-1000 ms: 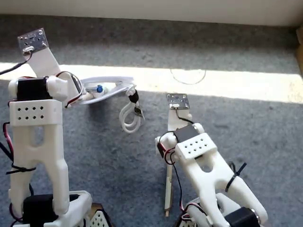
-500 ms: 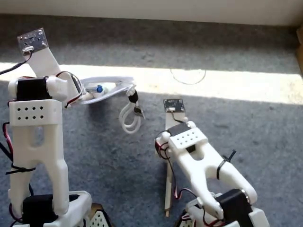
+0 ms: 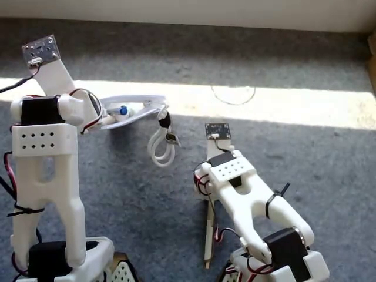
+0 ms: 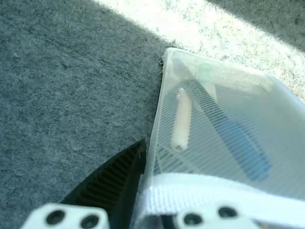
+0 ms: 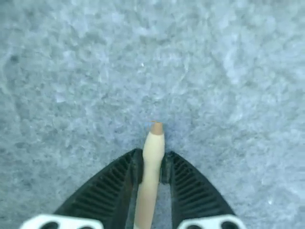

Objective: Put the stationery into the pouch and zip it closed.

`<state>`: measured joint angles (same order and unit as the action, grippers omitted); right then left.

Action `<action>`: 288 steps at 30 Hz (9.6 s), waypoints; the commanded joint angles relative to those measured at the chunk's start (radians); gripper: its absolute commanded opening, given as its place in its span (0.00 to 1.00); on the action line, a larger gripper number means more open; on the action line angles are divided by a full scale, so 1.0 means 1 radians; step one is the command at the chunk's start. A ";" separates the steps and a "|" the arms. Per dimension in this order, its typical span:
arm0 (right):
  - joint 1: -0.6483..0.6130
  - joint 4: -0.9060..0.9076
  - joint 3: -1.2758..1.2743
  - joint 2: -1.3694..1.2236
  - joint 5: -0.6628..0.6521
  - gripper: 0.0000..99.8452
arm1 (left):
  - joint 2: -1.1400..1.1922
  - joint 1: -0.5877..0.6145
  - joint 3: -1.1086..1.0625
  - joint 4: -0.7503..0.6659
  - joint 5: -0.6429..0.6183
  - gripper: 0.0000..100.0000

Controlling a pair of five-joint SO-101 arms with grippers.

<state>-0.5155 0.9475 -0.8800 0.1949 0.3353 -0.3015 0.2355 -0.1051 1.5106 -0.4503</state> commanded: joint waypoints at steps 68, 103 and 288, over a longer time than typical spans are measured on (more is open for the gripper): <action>-0.008 -0.214 -0.099 1.148 -0.112 0.01 | 0.019 0.015 -0.008 -0.014 0.011 0.04; -0.269 -0.794 0.125 1.141 -0.273 0.01 | 0.019 0.015 -0.008 -0.014 0.011 0.04; -0.326 0.005 0.700 0.231 -0.348 0.09 | 0.016 0.019 -0.059 -0.100 0.011 0.04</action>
<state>-0.8408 0.9490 -0.2202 0.4511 -0.0023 -0.3015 0.2417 -0.1588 1.4231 -0.4488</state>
